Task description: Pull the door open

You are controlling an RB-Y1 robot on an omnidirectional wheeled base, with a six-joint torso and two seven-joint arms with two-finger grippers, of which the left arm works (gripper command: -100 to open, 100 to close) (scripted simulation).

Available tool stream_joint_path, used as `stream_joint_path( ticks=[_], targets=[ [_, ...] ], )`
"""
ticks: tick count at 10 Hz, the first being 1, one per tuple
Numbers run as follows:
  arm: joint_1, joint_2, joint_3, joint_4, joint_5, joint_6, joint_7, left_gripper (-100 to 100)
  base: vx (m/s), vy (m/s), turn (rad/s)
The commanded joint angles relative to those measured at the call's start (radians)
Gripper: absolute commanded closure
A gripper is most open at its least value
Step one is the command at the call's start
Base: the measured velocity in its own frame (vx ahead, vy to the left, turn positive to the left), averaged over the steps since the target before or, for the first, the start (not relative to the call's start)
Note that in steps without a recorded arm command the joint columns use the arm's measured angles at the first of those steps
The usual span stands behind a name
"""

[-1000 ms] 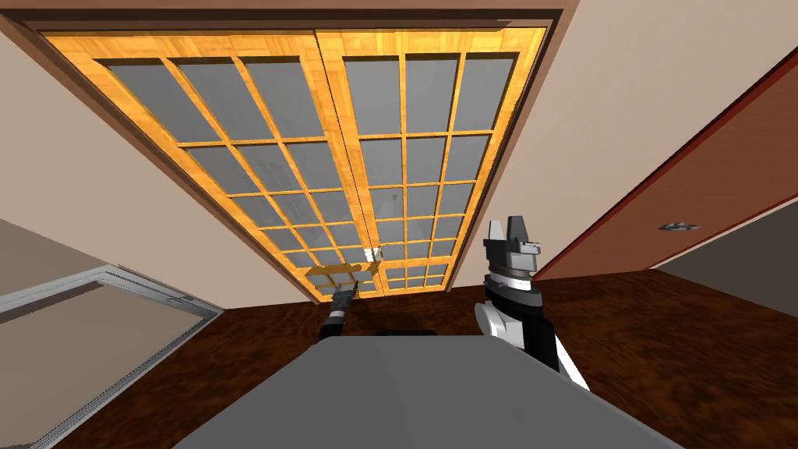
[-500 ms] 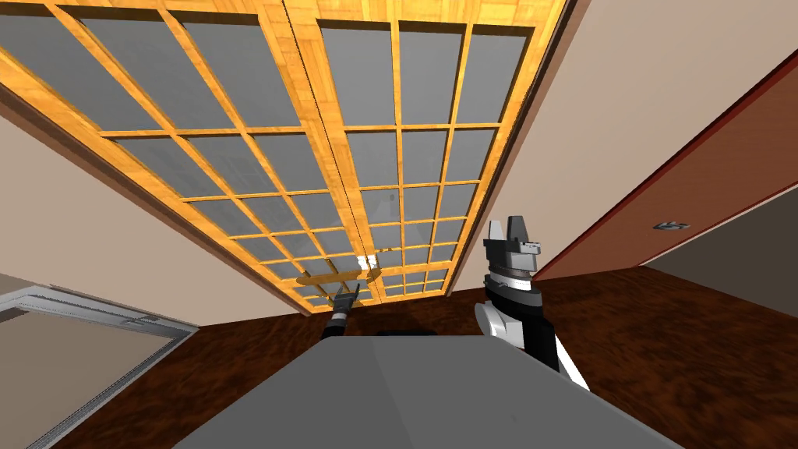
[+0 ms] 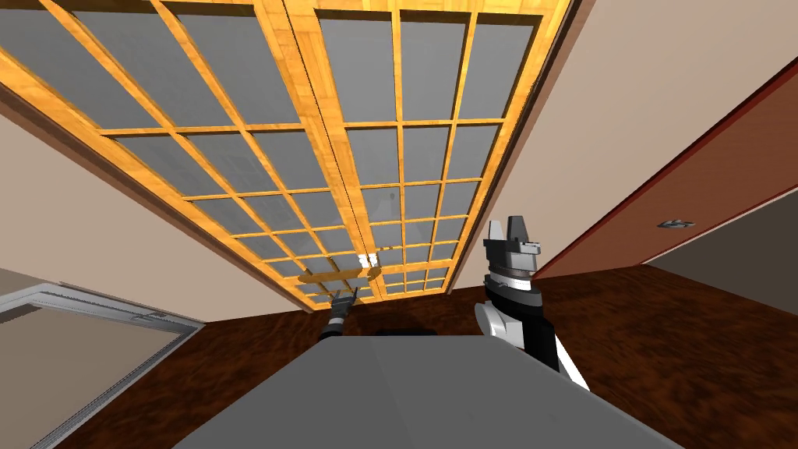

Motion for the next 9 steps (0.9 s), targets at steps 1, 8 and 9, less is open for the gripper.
stream_joint_path(
  ticks=[1,8,9],
  targets=[
    [0.016,0.005,0.014,0.008,0.005,0.003,-0.006,-100,-0.169,0.029,0.023],
    [0.087,0.032,0.103,0.061,0.04,0.026,-0.041,-100,-0.17,0.024,0.014],
    [0.097,0.035,0.119,0.069,0.046,0.03,-0.048,-100,-0.166,0.039,-0.008]
  ],
)
